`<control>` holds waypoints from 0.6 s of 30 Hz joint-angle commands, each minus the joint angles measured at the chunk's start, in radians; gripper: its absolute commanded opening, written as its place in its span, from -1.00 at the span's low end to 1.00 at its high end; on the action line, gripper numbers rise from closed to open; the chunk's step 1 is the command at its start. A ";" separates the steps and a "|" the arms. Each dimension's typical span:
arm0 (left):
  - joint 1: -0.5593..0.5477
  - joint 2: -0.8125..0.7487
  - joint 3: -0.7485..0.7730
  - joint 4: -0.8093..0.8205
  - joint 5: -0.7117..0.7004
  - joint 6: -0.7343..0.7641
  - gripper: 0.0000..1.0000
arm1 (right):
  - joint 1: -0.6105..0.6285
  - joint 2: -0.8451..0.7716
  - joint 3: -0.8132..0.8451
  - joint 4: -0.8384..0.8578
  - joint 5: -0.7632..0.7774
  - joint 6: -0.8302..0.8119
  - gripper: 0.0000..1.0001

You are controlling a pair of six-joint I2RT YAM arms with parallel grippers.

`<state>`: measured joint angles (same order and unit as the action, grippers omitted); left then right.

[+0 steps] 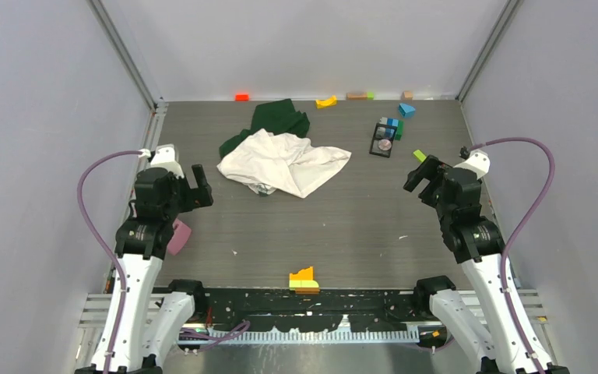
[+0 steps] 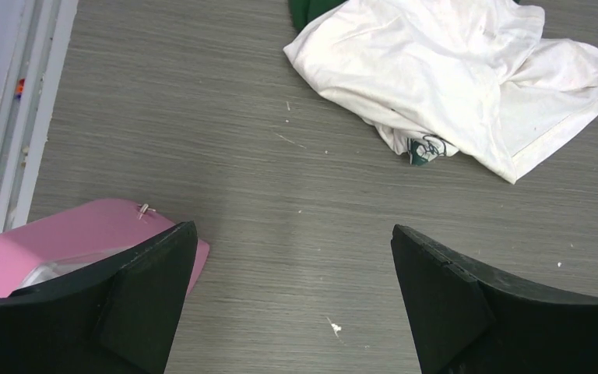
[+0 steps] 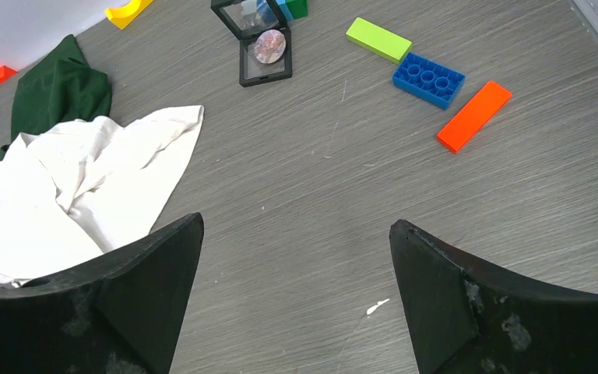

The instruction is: Pin the brooch onto the clothing

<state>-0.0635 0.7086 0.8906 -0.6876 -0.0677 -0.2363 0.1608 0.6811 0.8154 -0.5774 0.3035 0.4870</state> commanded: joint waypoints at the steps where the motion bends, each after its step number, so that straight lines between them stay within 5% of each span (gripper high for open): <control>1: 0.005 0.011 0.035 0.005 0.010 -0.019 0.99 | 0.003 0.005 0.037 0.037 -0.007 0.014 0.92; 11: 0.006 0.022 0.010 0.011 -0.002 -0.006 0.99 | 0.018 0.191 0.059 0.134 -0.420 -0.001 0.93; 18: 0.007 0.020 0.002 0.002 0.030 0.005 0.99 | 0.334 0.603 0.200 0.221 -0.332 -0.003 0.84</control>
<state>-0.0631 0.7338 0.8913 -0.6933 -0.0669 -0.2497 0.3458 1.1290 0.9241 -0.4534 -0.0261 0.4835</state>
